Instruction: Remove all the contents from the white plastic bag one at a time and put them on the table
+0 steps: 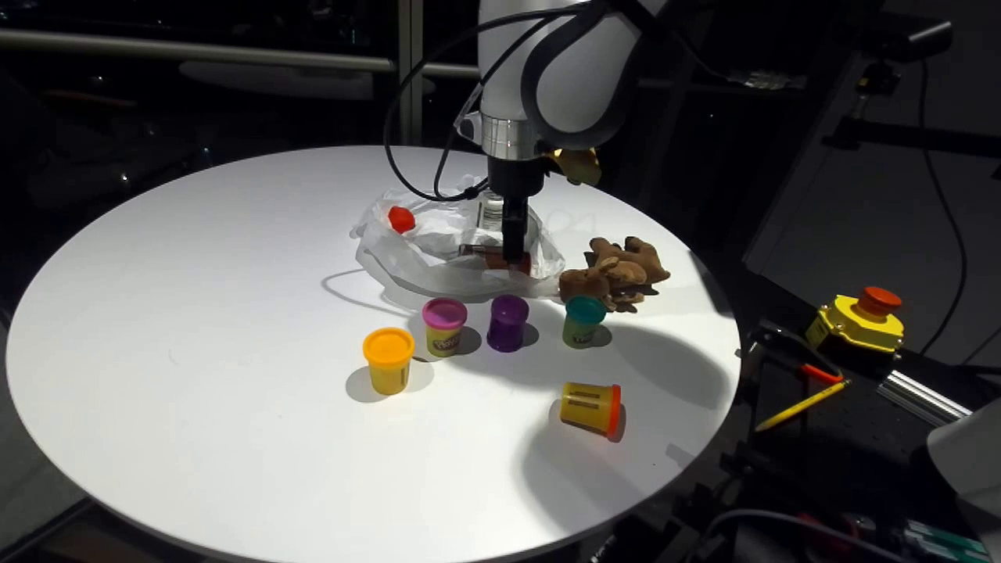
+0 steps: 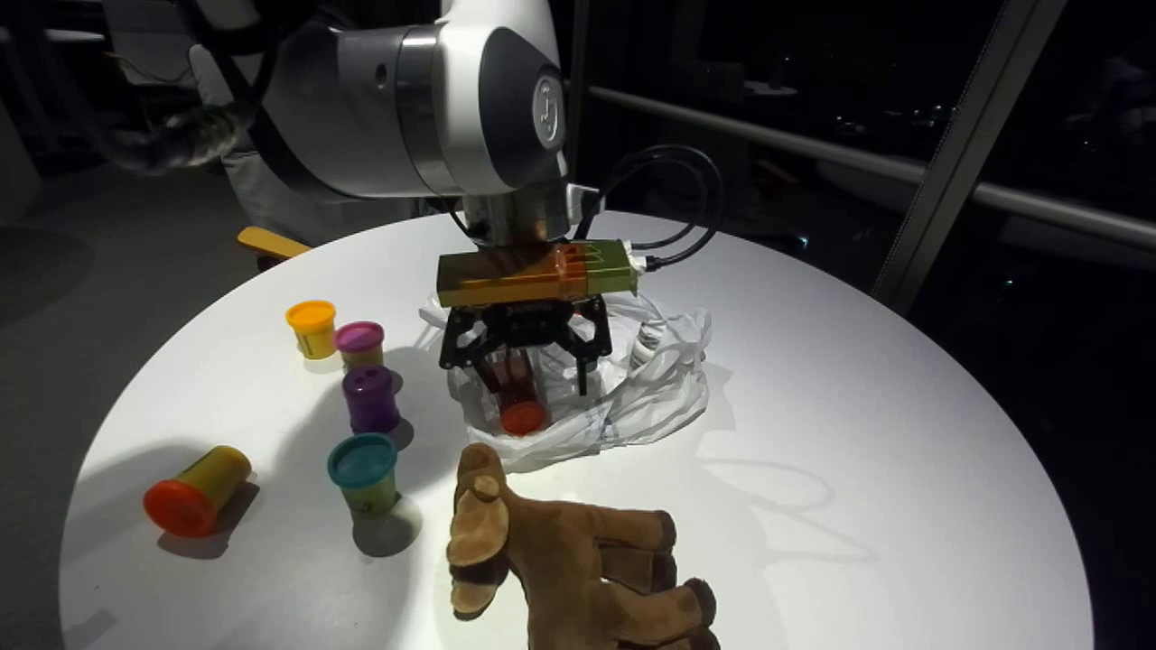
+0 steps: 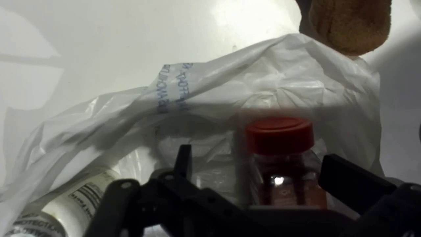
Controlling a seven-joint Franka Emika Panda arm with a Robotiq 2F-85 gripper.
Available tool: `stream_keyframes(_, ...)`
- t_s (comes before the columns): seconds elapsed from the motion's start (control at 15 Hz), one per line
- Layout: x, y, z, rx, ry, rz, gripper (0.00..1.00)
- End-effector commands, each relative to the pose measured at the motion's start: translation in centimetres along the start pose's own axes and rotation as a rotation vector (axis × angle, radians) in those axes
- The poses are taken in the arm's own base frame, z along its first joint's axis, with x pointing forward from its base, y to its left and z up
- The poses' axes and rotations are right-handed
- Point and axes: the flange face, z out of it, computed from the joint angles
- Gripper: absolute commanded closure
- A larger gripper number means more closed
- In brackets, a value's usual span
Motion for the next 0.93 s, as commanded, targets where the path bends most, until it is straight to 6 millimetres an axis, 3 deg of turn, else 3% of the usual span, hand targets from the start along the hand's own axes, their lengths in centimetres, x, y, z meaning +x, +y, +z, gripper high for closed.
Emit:
stream_keyframes(0.0, 1.0, -0.1, -0.2, 0.04, 0.05, -0.02, 0.0)
stream_keyframes(0.4, 2.1, -1.2, -3.0, 0.008, 0.103, -0.059, 0.0)
stream_keyframes(0.87, 3.0, -1.1, -2.8, -0.004, 0.11, -0.063, 0.0)
